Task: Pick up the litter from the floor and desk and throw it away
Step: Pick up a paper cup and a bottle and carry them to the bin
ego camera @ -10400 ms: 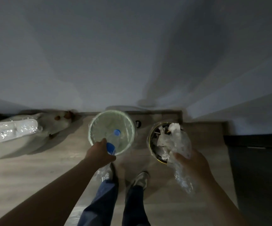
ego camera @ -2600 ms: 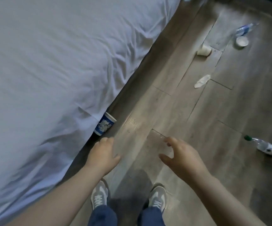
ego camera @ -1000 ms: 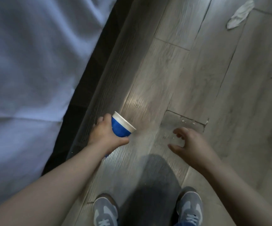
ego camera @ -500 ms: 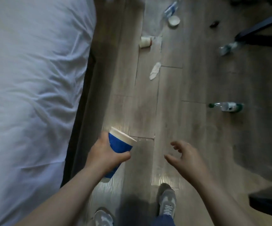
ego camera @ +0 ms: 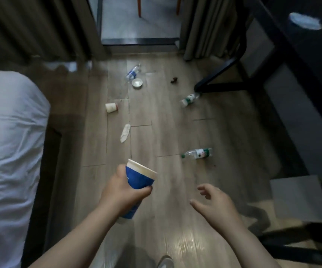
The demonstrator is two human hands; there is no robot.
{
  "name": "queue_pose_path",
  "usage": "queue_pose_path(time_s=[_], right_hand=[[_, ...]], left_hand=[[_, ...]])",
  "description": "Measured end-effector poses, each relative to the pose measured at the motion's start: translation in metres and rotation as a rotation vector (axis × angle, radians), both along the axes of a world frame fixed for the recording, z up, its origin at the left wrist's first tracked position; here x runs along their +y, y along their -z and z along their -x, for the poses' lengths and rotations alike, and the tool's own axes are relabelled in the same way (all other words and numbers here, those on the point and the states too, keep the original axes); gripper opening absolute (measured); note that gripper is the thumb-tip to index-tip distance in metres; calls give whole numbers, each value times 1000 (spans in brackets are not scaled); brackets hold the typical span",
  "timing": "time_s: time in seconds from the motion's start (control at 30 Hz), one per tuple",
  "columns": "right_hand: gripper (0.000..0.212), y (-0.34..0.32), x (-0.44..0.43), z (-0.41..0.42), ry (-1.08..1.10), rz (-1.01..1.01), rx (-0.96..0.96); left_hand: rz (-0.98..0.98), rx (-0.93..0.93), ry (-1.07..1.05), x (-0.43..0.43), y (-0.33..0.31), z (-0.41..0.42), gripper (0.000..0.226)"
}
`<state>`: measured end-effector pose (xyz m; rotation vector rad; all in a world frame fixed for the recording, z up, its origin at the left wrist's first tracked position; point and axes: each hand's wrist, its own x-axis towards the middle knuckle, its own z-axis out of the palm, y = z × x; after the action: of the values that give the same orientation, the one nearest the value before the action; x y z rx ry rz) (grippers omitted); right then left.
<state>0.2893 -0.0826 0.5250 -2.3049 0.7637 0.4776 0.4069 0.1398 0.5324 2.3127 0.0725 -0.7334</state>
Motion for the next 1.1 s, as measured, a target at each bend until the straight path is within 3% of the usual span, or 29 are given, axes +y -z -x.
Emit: queue_pose_path(time_s=[0.23, 0.6, 0.77, 1.1], right_hand=[[46, -2, -78, -11, 140, 4, 0], [47, 58, -150, -104, 299, -11, 70], [45, 103, -168, -145, 474, -51, 45], [60, 231, -205, -205, 523, -142, 227]], left_hand=[[3, -39, 83, -80, -7, -41, 55], [-39, 19, 269, -167, 63, -163, 56], [-43, 26, 316, -195, 103, -208, 56], [-105, 68, 321, -247, 207, -247, 54]])
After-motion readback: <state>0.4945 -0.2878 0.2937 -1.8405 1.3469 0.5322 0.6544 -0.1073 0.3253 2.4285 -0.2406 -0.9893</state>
